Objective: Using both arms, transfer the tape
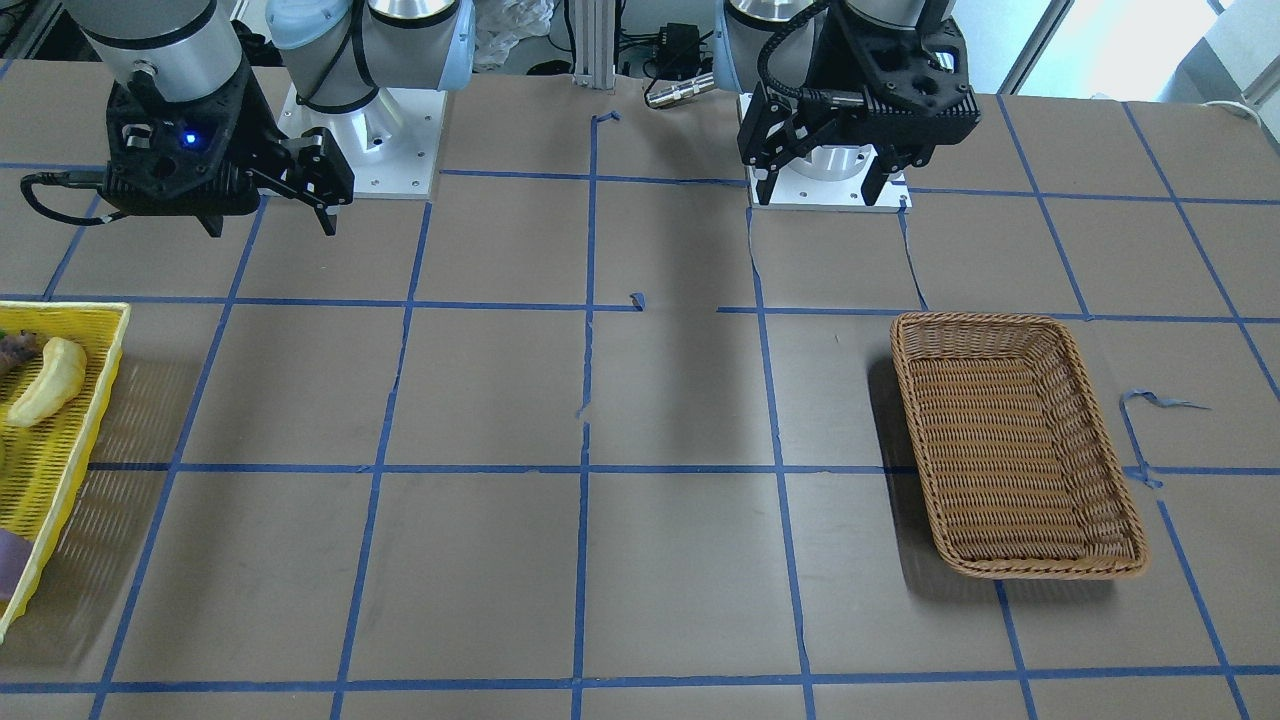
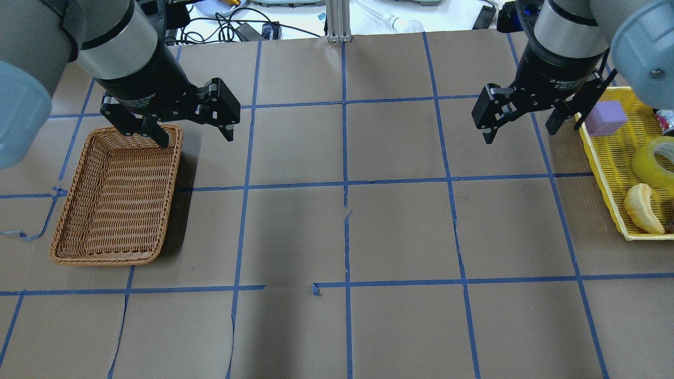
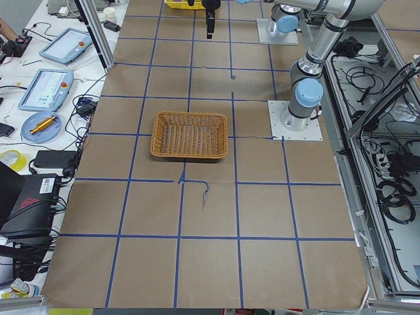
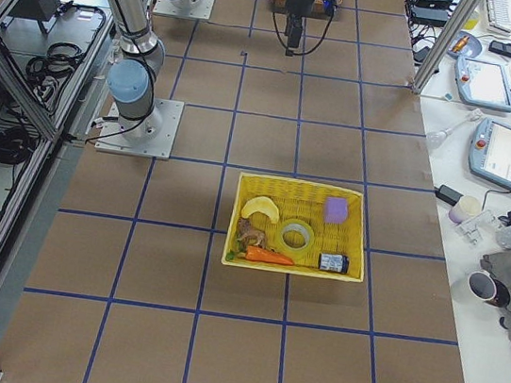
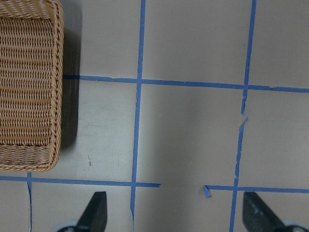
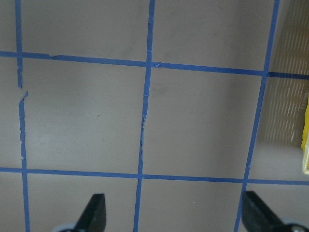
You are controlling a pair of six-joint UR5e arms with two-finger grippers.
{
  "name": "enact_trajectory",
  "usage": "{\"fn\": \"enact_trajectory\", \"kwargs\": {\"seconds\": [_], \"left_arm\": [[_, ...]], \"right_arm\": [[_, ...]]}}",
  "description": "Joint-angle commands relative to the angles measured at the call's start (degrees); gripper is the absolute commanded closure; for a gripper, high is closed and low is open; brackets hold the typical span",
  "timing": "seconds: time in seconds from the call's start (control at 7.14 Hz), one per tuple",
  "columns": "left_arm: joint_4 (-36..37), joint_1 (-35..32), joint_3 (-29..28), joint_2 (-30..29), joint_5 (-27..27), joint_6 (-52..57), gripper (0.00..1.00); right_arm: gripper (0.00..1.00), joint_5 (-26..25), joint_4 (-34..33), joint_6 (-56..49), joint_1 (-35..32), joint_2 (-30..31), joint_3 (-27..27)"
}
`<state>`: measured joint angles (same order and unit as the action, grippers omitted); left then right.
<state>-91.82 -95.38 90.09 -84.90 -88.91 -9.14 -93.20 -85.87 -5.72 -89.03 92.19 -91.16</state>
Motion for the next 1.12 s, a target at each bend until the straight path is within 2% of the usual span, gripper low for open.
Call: {"fn": "enact_trajectory", "kwargs": {"seconds": [0.0,0.84,0.98], "left_arm": [[-0.03,0.02,0.00,0.00,-0.04,0.00,0.00],[-0.03,0.02,0.00,0.00,-0.04,0.00,0.00],[-0.03,0.02,0.00,0.00,-0.04,0.00,0.00]], "right_arm": [[0.00,0.30,-0.09,0.00,-0.01,0.00,-0.33],[0.00,0.30,-1.31,0.79,-0.01,-0.08,-0.33],[0.00,0.30,-4.45,1.75,-0.01,0.00,-0.77]]}}
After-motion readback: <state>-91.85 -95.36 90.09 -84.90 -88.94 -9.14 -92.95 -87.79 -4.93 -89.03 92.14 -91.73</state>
